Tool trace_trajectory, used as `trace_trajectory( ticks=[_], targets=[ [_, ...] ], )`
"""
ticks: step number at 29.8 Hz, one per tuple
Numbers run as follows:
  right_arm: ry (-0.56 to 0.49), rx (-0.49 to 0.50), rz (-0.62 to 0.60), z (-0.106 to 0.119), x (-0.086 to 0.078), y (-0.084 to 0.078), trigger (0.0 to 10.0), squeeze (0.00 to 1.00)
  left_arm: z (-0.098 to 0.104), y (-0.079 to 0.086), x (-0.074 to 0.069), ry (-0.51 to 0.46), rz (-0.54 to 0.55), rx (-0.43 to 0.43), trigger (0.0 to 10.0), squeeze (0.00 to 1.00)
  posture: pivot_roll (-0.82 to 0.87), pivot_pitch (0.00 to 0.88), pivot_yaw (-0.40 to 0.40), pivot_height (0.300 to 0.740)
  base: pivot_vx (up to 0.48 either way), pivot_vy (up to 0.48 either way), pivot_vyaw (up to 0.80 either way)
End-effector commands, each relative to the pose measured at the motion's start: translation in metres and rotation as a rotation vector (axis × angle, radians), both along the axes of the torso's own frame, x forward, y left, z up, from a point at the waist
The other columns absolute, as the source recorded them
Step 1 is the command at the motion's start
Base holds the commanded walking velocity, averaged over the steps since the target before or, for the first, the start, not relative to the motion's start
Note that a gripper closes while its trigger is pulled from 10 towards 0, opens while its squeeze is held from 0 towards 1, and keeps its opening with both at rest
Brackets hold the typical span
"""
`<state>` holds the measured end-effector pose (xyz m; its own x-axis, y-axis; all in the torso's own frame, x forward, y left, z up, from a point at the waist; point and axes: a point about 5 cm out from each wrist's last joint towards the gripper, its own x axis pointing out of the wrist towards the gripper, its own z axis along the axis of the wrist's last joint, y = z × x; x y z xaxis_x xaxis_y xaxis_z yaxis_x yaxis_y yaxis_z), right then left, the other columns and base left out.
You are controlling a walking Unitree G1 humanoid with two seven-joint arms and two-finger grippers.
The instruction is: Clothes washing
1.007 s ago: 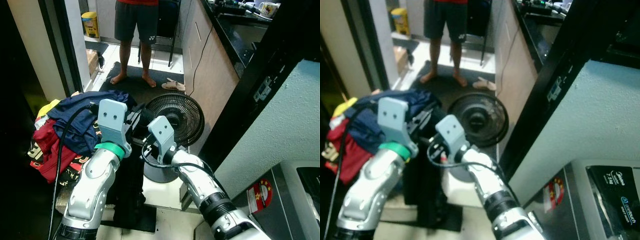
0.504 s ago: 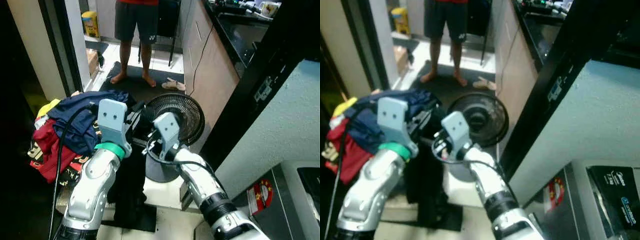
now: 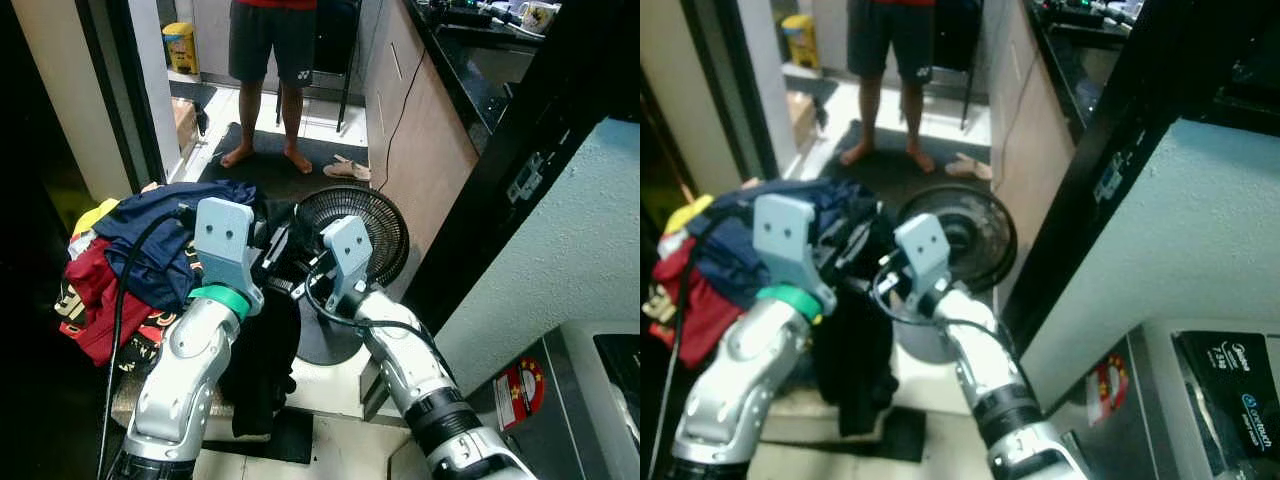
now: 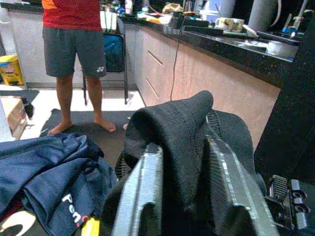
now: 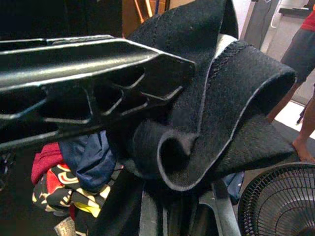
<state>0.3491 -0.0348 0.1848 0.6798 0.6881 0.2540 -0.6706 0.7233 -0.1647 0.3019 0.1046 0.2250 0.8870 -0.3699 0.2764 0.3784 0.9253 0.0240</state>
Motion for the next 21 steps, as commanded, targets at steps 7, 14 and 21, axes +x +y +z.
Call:
trace_trajectory(
  ticks=[7,14,21],
  targets=[
    [-0.034,0.051,-0.079,0.011,0.002,-0.02,10.0,0.0,0.004,-0.003,-0.008,0.005,-0.043,-0.037,10.0,1.0,0.07,0.074,-0.056,0.74,0.0,0.0,0.0],
    [-0.049,0.142,-0.399,0.017,0.01,-0.088,10.0,0.0,0.021,-0.004,-0.028,0.004,-0.163,-0.176,10.0,0.0,0.06,0.079,-0.052,0.74,0.0,0.0,0.0],
    [-0.079,0.233,-0.571,0.024,-0.017,-0.145,10.0,0.0,0.049,0.007,-0.036,-0.062,-0.172,-0.292,10.0,0.0,0.04,0.08,-0.037,0.74,0.0,0.0,0.0]
  ],
)
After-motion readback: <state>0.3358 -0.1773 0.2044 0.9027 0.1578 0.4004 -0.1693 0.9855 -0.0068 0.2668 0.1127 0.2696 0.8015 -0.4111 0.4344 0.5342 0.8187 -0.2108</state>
